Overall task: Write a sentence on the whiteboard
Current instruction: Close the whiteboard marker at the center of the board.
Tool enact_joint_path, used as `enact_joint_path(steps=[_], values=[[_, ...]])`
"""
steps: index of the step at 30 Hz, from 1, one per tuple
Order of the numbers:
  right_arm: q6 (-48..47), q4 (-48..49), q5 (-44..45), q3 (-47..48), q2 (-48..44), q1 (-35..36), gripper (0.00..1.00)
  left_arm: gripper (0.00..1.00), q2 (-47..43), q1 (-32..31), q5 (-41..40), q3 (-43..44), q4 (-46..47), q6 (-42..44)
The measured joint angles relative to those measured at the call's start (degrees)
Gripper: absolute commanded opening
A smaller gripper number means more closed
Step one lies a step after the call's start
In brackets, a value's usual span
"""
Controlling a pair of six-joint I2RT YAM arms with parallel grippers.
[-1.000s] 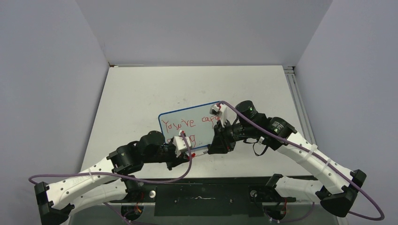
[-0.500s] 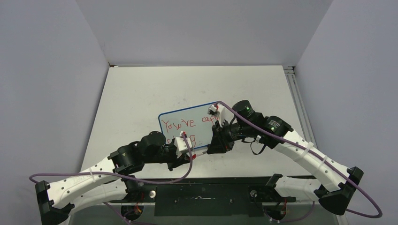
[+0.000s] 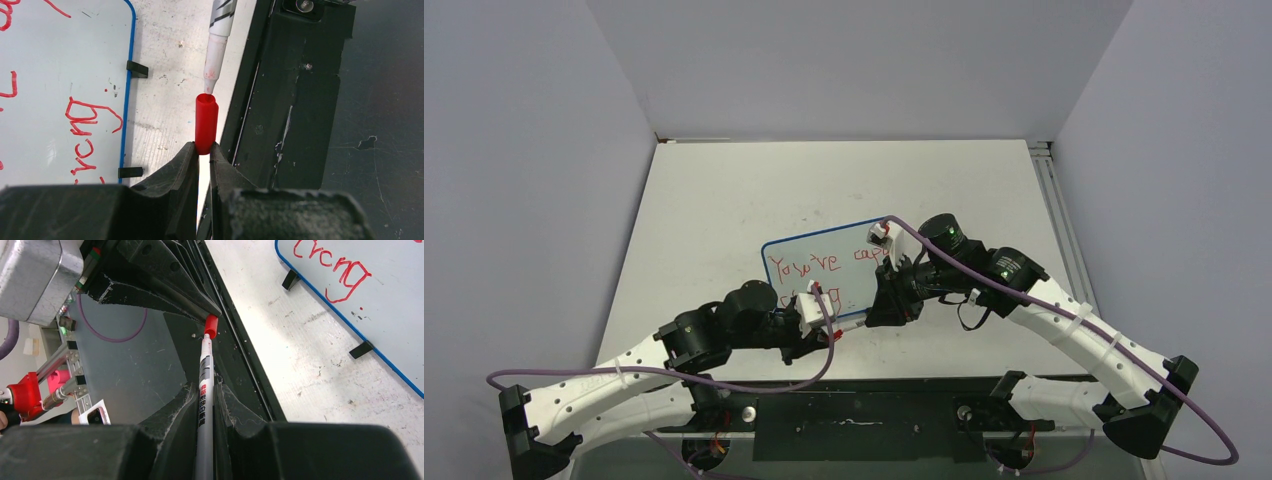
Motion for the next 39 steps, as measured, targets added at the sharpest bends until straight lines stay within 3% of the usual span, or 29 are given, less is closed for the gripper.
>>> enact_joint_path(steps=[39], values=[[0.5,4.5,-4.3,-4.3,3.8,0.4,0.05,0.0,-0.2,-0.9,0.1,-0.3,0.0,0.0]])
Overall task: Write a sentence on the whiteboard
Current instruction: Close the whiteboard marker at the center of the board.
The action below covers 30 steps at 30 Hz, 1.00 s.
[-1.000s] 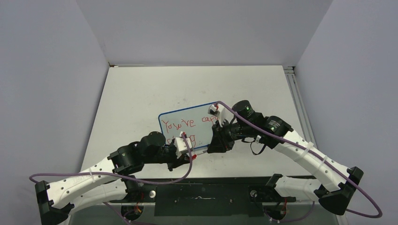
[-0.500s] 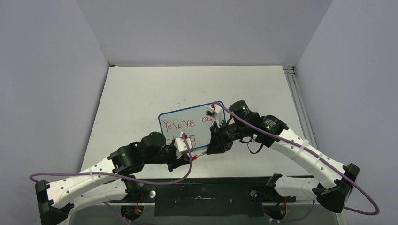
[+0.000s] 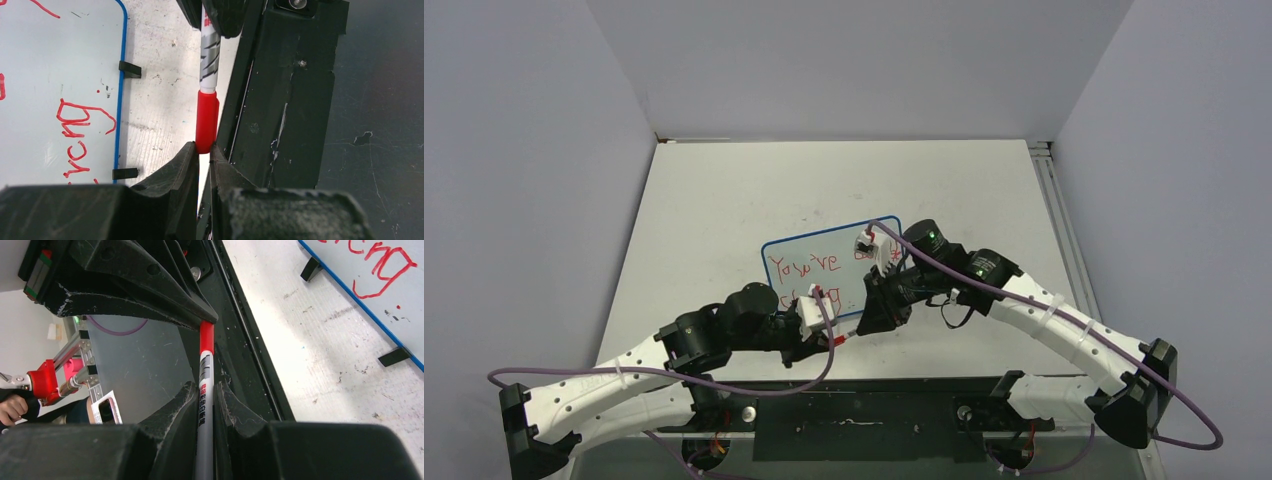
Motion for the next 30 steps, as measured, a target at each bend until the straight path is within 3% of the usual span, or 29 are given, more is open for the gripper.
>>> enact_joint_path(steps=[30], values=[[6.0,13.0,0.0,-5.9,5.2,6.4,0.05,0.0,-4.8,-0.3,0.1,-3.8,-6.8,-1.6]])
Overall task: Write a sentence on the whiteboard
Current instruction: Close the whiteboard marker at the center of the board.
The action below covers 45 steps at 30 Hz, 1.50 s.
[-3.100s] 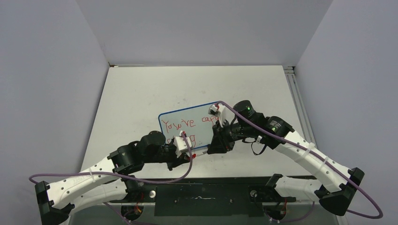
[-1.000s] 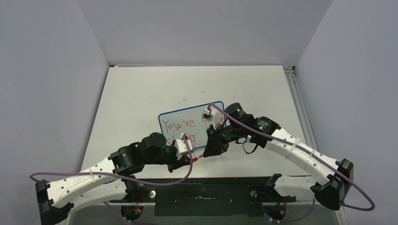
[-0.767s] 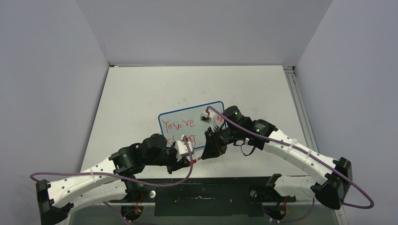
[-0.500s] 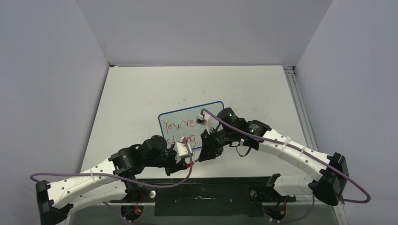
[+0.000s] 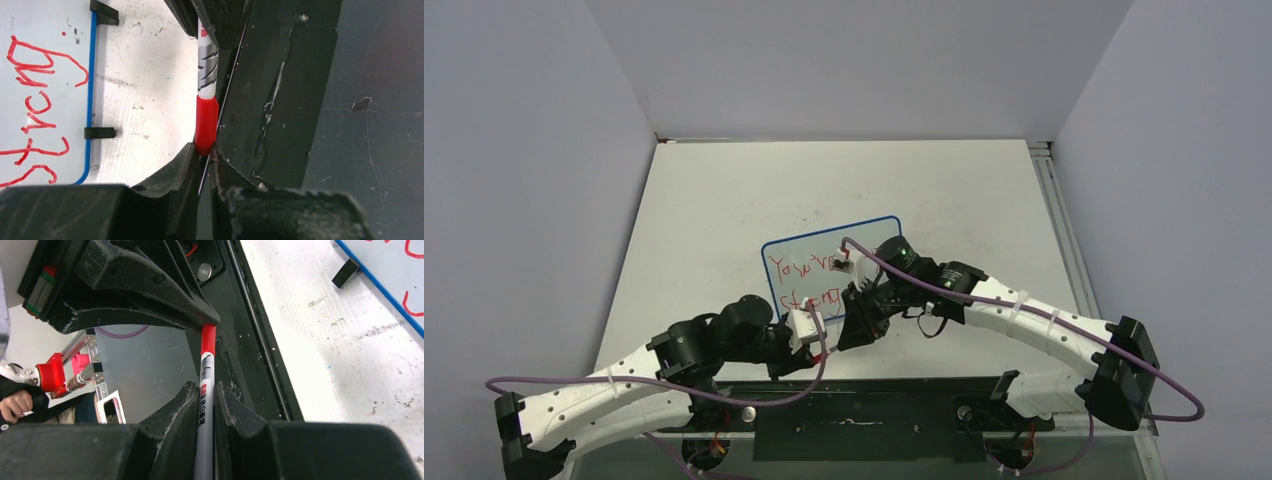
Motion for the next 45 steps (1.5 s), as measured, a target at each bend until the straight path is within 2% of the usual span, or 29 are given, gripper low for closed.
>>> enact_joint_path(steps=[28,29,31,32,33,34,37,40,45], values=[[5.7,9.0,0.5,-4.9,1.4,2.6,0.05,0.0,-1.4,-0.1,-0.2,-1.4,-3.7,-1.9],[5.7,8.9,0.8,-4.9,1.2,2.6,0.05,0.02,-1.2,-0.1,-0.2,-1.4,-3.6,-1.9],[5.4,8.1,1.9,-4.8,0.8,2.8,0.05,0.13,-0.8,-0.1,-0.6,-1.4,-3.3,-1.9],[5.1,7.6,2.5,-4.7,0.5,3.0,0.05,0.22,-0.5,-0.1,-0.9,-1.4,-3.1,-1.9],[4.6,6.3,3.7,-4.2,0.2,3.2,0.05,0.36,-0.3,-0.1,-1.4,-1.4,-2.7,-2.0],[4.2,5.2,4.8,-3.6,-0.2,3.3,0.05,0.45,-0.3,-0.1,-2.2,-1.4,-2.1,-2.1],[2.9,-0.1,8.6,-0.5,-1.8,3.3,0.05,0.67,-0.6,0.1,-6.3,-0.7,1.4,-2.6],[1.8,-6.8,13.7,3.7,-4.6,1.9,0.05,0.77,-1.8,1.3,-11.3,1.1,5.0,-3.3],[0.2,-16.9,27.7,11.4,-9.3,-4.2,0.05,0.81,-3.3,9.4,-15.8,4.1,8.3,-4.9]])
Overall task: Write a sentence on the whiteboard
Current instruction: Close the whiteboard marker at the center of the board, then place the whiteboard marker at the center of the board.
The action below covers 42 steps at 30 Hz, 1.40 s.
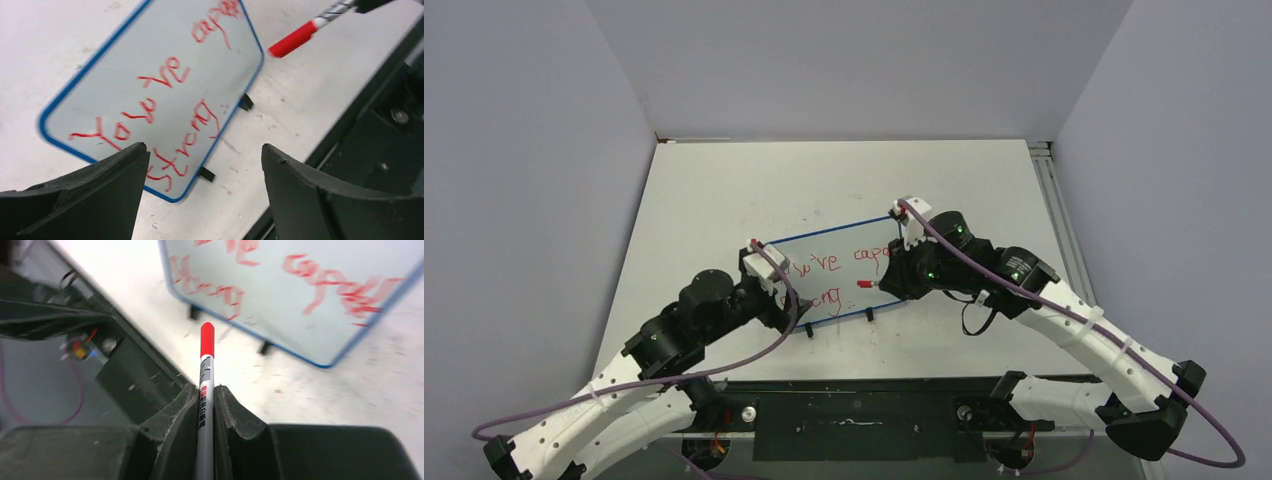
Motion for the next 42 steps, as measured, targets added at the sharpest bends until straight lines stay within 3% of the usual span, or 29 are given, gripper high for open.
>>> enact_joint_path(steps=[5,9,14,20,30,42], values=[[-0.9,-4.3,12.8,2.6,-0.6,-4.9,0.05,0.82,0.4,14.8,1.4,1.9,2.8,-3.1],[-1.0,-3.0,17.9,1.3,-0.9,-13.3,0.05,0.85,0.8,24.5,2.1,2.5,4.4,-6.1],[-0.2,4.1,23.6,-5.9,-3.1,-23.7,0.05,0.87,1.3,35.4,2.0,3.2,4.5,-9.6],[1.1,16.8,27.9,-19.5,-5.0,-26.0,0.05,0.89,3.8,45.2,1.7,3.3,4.5,-12.8],[5.6,34.3,28.5,-38.1,-4.9,-26.0,0.07,0.94,4.8,48.7,1.7,2.4,4.3,-14.2],[11.2,43.5,29.5,-43.1,1.2,-26.0,0.13,0.95,3.9,48.7,1.1,1.7,3.9,-14.2]])
